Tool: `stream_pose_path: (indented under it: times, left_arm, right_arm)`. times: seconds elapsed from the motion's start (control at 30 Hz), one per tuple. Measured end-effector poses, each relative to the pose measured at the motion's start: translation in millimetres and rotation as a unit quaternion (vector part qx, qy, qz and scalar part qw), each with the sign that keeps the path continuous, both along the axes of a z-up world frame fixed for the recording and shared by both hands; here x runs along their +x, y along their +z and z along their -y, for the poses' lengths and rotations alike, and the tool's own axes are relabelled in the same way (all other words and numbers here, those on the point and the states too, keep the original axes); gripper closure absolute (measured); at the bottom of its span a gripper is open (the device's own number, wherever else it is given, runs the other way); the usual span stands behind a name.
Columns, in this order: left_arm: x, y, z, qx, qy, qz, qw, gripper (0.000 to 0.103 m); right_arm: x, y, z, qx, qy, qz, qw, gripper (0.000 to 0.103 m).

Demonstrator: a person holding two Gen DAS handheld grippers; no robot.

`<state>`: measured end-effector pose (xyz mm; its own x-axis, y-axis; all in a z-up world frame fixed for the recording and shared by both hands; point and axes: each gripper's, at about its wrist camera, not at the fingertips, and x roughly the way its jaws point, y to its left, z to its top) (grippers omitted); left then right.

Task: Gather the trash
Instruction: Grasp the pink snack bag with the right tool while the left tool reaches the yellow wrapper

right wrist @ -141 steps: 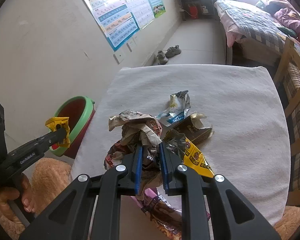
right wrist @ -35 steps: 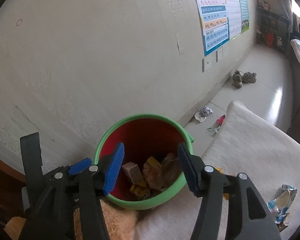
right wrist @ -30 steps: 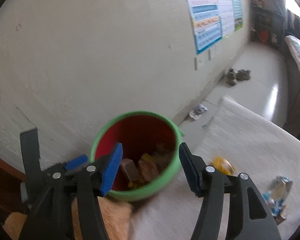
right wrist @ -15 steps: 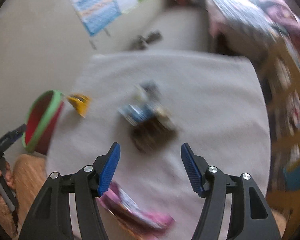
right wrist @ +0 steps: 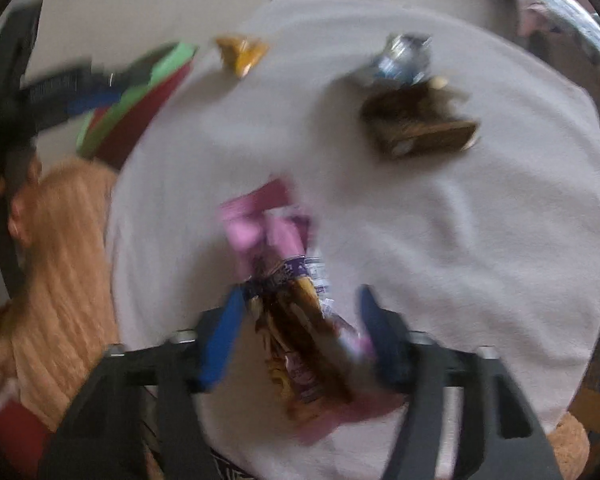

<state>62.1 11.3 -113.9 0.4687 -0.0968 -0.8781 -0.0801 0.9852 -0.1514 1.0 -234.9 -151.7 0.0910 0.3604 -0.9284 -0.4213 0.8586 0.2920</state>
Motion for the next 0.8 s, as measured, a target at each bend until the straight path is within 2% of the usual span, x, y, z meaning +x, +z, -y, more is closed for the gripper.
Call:
stream_pose_path:
  times: [0.1,0.17,0.33,0.5,0.6,0.63,0.8]
  left_arm:
    - [14.8,-6.1,6.3,0.023,-0.006,0.001,0.9997,0.033]
    - [30.9,-11.2,10.6,0.037,-0.014,-0.002,0.9992,0.033]
    - [75.8,-23.2,10.2,0.004,0.014,-0.011,0.9998,0.033]
    - [107.9,-40.5,16.2,-0.001,0.039,-0.041,0.9984,0.034]
    - [119.6,-51.6,23.7,-0.012,0.014,-0.063,0.9978,0.056]
    - [121.3,-56.4,23.4,-0.016,0.007,-0.075,0.9970,0.070]
    - [106.1,-54.7,12.7,-0.035,0.007,-0.072,0.9968,0.074]
  right_arm:
    - [0.5,2.5,0.3,0.005,-0.013,0.017,1.000,0.078]
    - [2.1,9.5,5.7,0.010,-0.032,0.035,0.999,0.078]
    - [3.9,13.8,20.3,0.025,-0.072,0.043,0.996,0.077]
    - [6.0,9.3,27.9,0.027,-0.084,0.034,0.996,0.076]
    - [6.5,9.1,28.9,0.026,-0.082,0.033,0.996,0.075]
    - [6.5,9.1,26.2,0.026,-0.081,0.033,0.996,0.075]
    - [10.4,9.8,28.4,0.027,-0.088,0.036,0.995,0.075]
